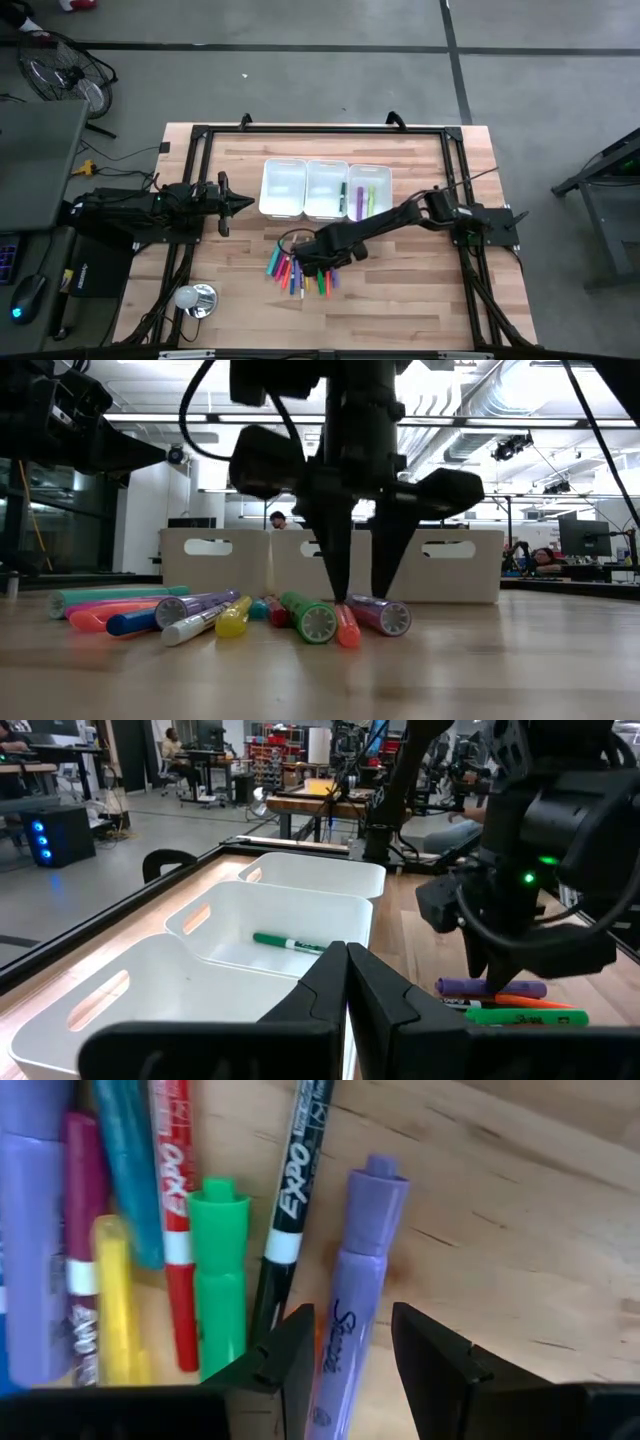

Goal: Pick & Place Markers
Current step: Put the right violet highlighter into the right white bin

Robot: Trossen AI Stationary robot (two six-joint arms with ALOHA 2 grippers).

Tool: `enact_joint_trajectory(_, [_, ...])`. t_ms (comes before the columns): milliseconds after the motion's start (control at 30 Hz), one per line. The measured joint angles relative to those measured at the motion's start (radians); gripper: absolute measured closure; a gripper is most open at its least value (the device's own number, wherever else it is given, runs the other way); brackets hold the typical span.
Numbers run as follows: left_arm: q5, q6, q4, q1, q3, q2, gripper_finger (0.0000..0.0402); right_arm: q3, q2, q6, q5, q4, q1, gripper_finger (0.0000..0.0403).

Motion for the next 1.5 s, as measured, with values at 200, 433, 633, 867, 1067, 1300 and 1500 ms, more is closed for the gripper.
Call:
enact_joint_trajectory(200, [0.0,0.0,0.0,0.0,0.0,0.0,0.0394,0.0,0.017,-0.002,0.019,-0.002,-0.001,0.0279])
enact_joint_trajectory(433, [0.0,0.0,0.0,0.0,0.0,0.0,0.0394,-0.055,0.01,0.0,0.004,0.0,0.004,0.0279])
enact_joint_trajectory(633, [0.0,0.0,0.0,0.0,0.0,0.0,0.0394,-0.077,0.008,0.013,-0.004,0.004,0.021,0.0279])
enact_joint_trajectory(867, [0.0,0.0,0.0,0.0,0.0,0.0,0.0394,-0.079,0.011,0.018,-0.008,-0.001,0.024,0.0279])
enact_joint_trajectory(1067, [0.0,0.0,0.0,0.0,0.0,0.0,0.0394,-0.082,0.012,0.031,-0.004,0.013,0.025,0.0287])
enact_joint_trajectory(1300, [0.0,0.0,0.0,0.0,0.0,0.0,0.0394,-0.083,0.012,0.027,-0.005,0.015,0.024,0.034])
enact_joint_trajectory(1500, [0.0,0.0,0.0,0.0,0.0,0.0,0.0394,-0.084,0.012,0.025,-0.003,0.013,0.023,0.0344])
